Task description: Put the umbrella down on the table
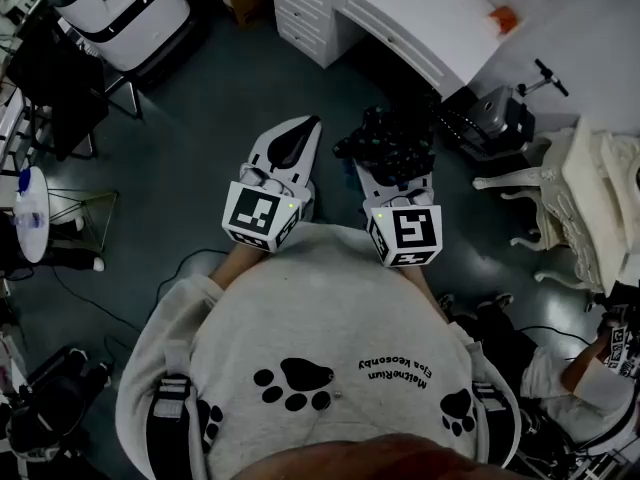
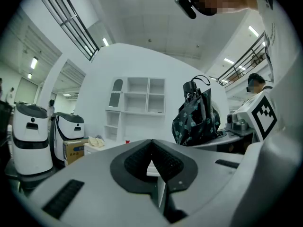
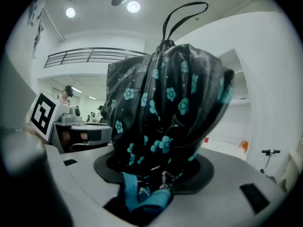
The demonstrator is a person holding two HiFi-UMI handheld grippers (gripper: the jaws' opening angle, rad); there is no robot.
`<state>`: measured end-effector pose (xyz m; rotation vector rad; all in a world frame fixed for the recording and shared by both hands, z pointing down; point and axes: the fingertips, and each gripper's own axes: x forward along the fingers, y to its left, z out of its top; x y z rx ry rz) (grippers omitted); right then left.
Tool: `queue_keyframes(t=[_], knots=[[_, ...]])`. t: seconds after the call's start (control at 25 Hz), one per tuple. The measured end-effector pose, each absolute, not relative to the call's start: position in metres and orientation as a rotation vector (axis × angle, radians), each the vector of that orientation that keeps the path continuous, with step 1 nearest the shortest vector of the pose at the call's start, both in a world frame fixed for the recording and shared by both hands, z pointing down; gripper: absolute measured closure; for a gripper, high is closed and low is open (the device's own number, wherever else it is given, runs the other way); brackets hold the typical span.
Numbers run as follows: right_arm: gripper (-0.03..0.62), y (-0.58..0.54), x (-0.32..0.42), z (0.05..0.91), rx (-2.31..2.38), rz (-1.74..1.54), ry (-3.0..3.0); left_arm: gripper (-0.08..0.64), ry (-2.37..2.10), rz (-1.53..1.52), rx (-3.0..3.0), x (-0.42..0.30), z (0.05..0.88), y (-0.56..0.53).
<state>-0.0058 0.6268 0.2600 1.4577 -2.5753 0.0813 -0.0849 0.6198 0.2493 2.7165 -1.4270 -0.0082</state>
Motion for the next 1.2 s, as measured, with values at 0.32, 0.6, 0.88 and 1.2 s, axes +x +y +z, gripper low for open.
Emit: queue_keyframes(t=[0.32, 0.6, 0.88, 1.2], knots=[[0.328, 0.553, -0.029, 0.273, 1.478, 0.114, -2.552, 0.543, -1.395, -0.021, 2.712, -0.110, 0.261, 0.537], [0.328, 0.449, -0.056, 0.271, 1.526, 0.114, -2.558, 0.543, -1.394, -0.011, 2.729, -0.148, 0.263, 0.435], [0.328, 0.356, -0.072, 0.268, 1.600, 0.149, -2.526, 0.543, -1.346, 0.011, 2.726, -0.173, 0.265, 0.346], [0.328, 0.297, -0.076, 0.276, 1.707, 0.176, -2.443, 0.543, -1.239, 0.001, 2.754, -0.181, 0.274, 0.276]])
